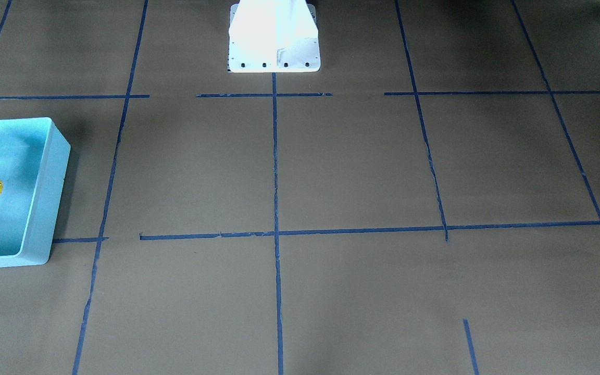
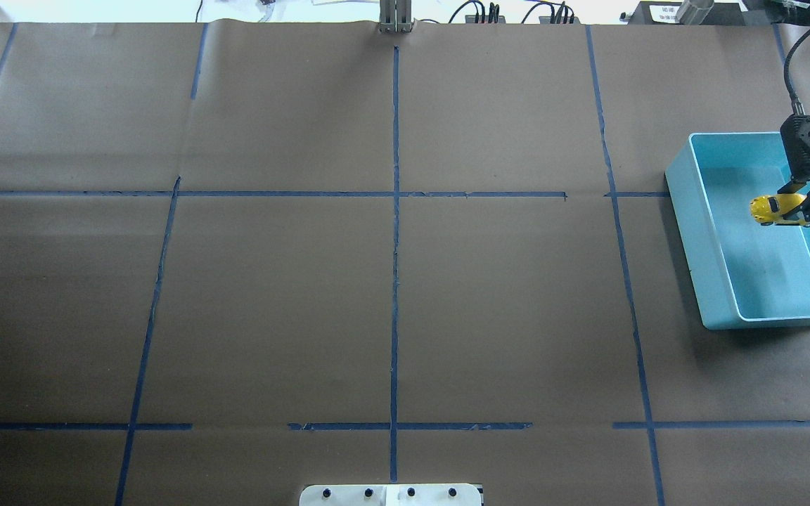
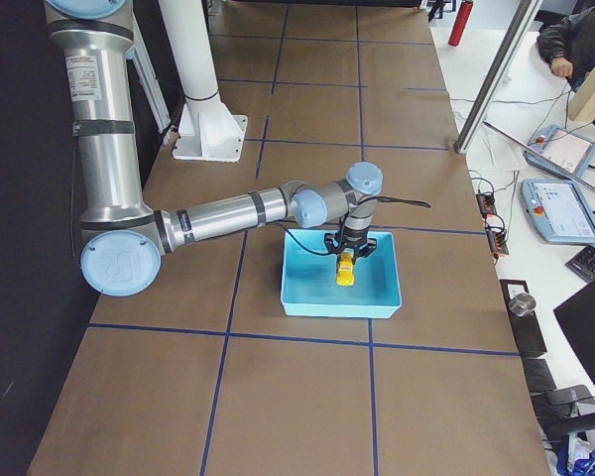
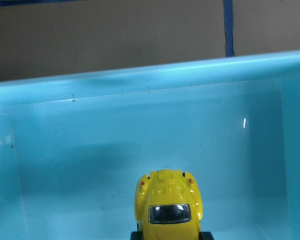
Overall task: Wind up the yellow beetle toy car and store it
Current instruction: 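Lower the car into the bin and open the right gripper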
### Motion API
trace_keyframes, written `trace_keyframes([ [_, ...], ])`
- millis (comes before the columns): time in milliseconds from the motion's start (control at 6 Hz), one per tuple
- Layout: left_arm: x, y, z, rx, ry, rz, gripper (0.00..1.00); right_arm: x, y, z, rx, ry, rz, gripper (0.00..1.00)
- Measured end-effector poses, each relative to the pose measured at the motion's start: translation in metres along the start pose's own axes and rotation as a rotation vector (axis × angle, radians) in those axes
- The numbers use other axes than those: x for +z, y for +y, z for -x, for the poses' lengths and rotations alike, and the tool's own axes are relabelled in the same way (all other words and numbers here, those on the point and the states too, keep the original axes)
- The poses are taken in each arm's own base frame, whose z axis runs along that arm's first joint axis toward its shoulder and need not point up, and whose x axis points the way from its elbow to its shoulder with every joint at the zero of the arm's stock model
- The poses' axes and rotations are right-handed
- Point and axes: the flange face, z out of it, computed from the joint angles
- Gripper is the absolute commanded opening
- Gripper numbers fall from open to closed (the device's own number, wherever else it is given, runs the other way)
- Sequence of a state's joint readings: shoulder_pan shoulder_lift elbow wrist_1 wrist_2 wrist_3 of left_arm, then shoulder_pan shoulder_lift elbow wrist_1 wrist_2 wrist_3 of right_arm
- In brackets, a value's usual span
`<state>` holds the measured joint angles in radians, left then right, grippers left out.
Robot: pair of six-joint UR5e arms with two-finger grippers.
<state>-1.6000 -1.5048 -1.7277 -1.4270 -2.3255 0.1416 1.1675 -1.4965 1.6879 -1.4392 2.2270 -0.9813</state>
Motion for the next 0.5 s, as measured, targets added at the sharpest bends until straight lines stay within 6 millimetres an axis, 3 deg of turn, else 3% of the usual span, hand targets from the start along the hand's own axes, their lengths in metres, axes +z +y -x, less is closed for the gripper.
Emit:
trace_keyframes([
  [167, 0.002, 0.0, 0.002, -0.004, 0.001, 0.004, 1.0, 0.022, 0.007, 0.001, 0.011, 0.001, -0.008, 0.0],
  [500, 0.004, 0.001, 0.004, -0.007, 0.001, 0.007, 1.0, 0.053, -0.005, 0.012, 0.017, -0.029, -0.01, 0.0],
])
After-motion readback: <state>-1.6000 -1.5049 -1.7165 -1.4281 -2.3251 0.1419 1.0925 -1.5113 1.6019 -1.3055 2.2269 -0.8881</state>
